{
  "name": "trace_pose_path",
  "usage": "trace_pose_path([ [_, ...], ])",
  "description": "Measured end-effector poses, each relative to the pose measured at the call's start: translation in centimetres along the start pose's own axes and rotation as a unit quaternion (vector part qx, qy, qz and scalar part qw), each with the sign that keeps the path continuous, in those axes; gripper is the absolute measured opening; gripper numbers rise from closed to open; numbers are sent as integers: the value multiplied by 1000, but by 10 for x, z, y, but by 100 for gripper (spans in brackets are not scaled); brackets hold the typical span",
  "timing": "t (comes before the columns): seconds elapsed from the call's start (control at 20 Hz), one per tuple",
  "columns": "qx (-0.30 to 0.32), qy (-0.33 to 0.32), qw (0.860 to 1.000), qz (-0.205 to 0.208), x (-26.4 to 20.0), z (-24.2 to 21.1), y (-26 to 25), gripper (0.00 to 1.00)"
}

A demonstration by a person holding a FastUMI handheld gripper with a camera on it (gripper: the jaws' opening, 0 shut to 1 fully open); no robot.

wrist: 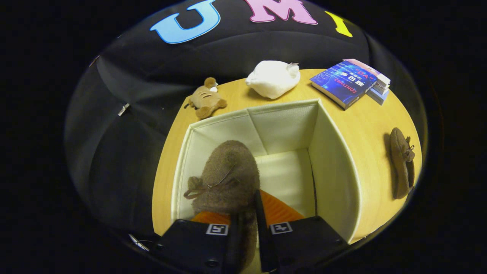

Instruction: Open the storage box then place both shoes into the box .Put the left shoe in first, then the right shoe, with the right side of both shoes facing outward in a uniform manner.

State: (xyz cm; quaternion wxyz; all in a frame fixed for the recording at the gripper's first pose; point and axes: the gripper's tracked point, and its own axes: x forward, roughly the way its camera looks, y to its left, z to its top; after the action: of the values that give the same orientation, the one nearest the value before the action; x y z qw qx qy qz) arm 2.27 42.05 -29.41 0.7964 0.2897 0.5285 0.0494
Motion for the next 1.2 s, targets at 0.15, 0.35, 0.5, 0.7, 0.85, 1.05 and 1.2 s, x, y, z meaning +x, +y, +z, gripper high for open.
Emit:
trace_pose_path([
  [0.15, -2, -9, 998, 55, -8, 3, 25, 61],
  [0.35, -33, -21, 996, 75, -21, 5, 36, 85],
  [0.5, -38, -58, 993, 98, -41, 22, 40, 87],
  [0.7, -97, -110, 983, 109, -75, 51, 28, 89],
  [0.85, -151, -142, 971, 115, -108, 66, 9, 89],
  [1.05, -199, -179, 958, 101, -153, 84, -43, 97],
  [1.2, -219, -196, 953, 71, -179, 94, -102, 98],
])
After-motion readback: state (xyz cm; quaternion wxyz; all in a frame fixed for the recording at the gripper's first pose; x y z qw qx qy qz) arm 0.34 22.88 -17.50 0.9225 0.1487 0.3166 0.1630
